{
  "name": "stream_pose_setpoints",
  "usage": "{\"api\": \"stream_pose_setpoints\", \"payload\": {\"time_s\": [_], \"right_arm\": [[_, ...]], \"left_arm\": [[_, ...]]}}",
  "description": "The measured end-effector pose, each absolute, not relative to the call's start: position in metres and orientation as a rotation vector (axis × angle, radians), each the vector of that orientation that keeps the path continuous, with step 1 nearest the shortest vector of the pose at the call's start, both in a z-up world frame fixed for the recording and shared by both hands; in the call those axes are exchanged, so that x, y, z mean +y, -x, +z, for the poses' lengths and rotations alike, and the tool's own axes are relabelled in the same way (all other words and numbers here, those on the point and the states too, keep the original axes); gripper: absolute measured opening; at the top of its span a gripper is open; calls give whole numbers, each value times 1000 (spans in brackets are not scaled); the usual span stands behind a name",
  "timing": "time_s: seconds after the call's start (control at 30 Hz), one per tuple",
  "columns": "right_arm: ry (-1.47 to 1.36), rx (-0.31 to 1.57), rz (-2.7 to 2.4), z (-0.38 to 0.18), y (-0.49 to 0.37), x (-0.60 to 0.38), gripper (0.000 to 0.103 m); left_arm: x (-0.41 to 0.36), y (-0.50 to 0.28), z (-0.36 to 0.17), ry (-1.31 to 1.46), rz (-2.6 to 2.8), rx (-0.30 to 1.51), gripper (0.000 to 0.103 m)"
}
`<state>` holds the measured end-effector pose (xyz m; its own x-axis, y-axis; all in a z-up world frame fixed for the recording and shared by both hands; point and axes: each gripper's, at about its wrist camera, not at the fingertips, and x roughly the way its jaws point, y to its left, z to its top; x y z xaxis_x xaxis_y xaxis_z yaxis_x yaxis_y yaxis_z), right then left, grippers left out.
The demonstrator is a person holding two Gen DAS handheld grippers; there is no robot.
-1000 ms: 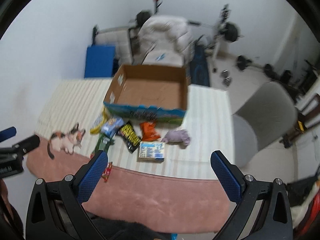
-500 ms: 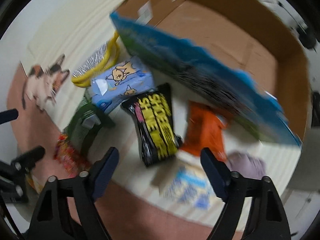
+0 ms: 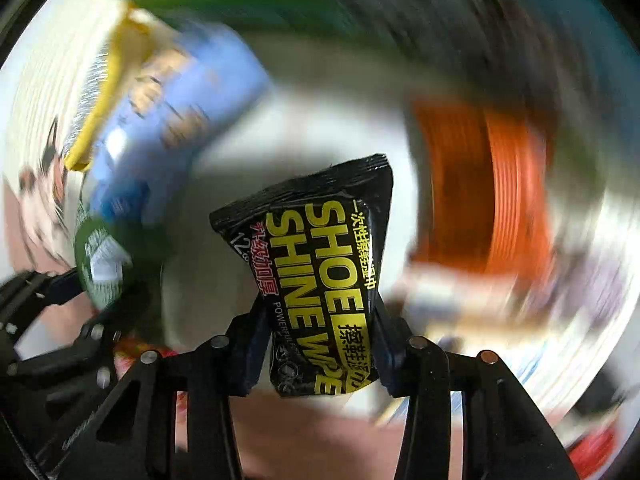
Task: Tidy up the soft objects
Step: 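Grasp the green snack bag with the left tool while the right tool grasps the black shoe-shine pack, then carry both packs into the cardboard box and open both tools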
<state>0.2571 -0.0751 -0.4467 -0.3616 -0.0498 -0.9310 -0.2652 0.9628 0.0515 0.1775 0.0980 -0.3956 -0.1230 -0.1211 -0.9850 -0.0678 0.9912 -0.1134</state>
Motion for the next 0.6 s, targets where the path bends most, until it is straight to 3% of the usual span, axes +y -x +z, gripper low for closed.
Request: {"api": "stream_pose_setpoints", "payload": {"time_s": [0.2, 0.3, 0.43, 0.6], "right_arm": [[19, 1943, 128, -461, -230, -97, 56], [61, 1906, 109, -464, -220, -92, 58], [121, 1854, 94, -469, -199, -83, 44], [1, 1815, 120, -436, -179, -106, 42]], "left_arm": [[100, -180, -424, 159, -14, 1701, 48], [97, -178, -425, 157, -20, 1701, 39], [95, -174, -404, 137, -9, 1670, 31], [98, -165, -352, 137, -5, 1589, 31]]}}
